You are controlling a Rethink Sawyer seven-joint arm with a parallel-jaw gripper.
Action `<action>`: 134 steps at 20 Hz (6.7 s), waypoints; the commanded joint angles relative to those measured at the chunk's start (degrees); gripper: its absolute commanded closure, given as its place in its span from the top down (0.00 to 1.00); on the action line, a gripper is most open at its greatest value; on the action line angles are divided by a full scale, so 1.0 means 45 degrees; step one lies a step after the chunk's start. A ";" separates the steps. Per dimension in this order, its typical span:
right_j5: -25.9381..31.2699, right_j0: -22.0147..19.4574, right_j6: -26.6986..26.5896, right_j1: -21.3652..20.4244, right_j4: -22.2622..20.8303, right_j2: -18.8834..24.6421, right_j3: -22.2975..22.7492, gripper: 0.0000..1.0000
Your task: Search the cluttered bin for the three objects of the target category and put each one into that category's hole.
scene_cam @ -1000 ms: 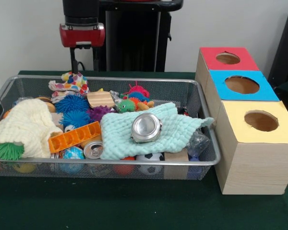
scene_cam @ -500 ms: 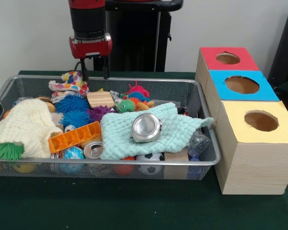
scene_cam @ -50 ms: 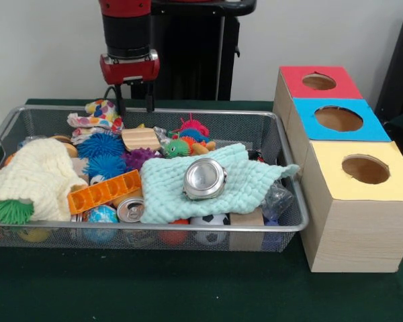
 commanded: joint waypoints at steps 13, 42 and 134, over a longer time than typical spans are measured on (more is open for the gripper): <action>0.0606 0.0555 0.0294 -0.0269 -0.1539 -0.0889 -0.1566 1.00; 0.2012 -0.0775 -0.0684 -0.1167 -0.1124 0.0790 -0.1209 1.00; 0.3037 -0.3260 -0.1608 0.1019 -0.1483 0.3354 -0.2707 0.00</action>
